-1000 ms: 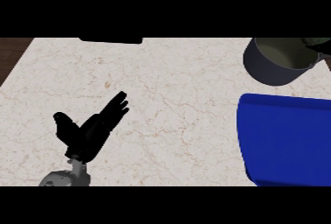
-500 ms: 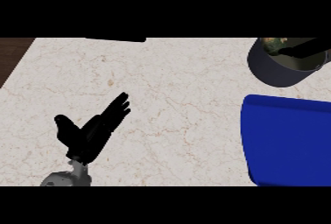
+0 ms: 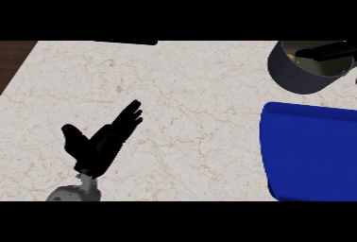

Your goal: Pick the squash from the tray and place it in the pot

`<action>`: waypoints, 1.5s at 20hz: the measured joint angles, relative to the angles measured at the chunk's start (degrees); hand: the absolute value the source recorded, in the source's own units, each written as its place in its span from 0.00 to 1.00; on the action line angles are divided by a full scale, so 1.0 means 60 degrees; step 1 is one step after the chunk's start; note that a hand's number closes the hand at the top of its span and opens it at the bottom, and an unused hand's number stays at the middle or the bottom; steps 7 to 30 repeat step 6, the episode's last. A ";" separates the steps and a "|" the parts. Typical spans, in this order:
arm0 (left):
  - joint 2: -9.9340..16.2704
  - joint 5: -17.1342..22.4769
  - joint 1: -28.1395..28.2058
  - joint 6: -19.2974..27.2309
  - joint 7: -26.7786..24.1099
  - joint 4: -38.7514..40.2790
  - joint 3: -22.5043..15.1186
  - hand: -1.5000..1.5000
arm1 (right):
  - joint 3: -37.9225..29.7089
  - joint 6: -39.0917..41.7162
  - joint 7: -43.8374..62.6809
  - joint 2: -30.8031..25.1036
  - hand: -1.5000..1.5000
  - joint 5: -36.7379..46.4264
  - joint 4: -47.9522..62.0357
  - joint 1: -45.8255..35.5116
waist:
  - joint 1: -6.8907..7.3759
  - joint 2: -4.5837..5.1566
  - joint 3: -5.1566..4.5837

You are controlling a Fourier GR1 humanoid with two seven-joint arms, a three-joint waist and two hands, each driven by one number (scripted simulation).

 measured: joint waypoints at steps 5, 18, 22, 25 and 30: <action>0.0025 -0.0012 -0.0100 -0.0002 -0.0035 0.0108 0.0078 0.50 | -0.0279 -0.0749 -0.0160 -0.0192 0.00 -0.0197 -0.0138 0.0140 | 0.0002 0.0024 -0.0003; 0.0019 -0.0003 -0.0106 0.0010 0.0000 0.0070 0.0080 0.50 | -0.0332 -0.0758 -0.0243 -0.0306 0.00 -0.0234 -0.0138 0.0254 | -0.0010 0.0021 -0.0002; 0.0019 -0.0003 -0.0106 0.0010 0.0000 0.0070 0.0080 0.50 | -0.0332 -0.0758 -0.0243 -0.0306 0.00 -0.0234 -0.0138 0.0254 | -0.0010 0.0021 -0.0002; 0.0019 -0.0003 -0.0106 0.0010 0.0000 0.0070 0.0080 0.50 | -0.0332 -0.0758 -0.0243 -0.0306 0.00 -0.0234 -0.0138 0.0254 | -0.0010 0.0021 -0.0002; 0.0019 -0.0003 -0.0106 0.0010 0.0000 0.0070 0.0080 0.50 | -0.0332 -0.0758 -0.0243 -0.0306 0.00 -0.0234 -0.0138 0.0254 | -0.0010 0.0021 -0.0002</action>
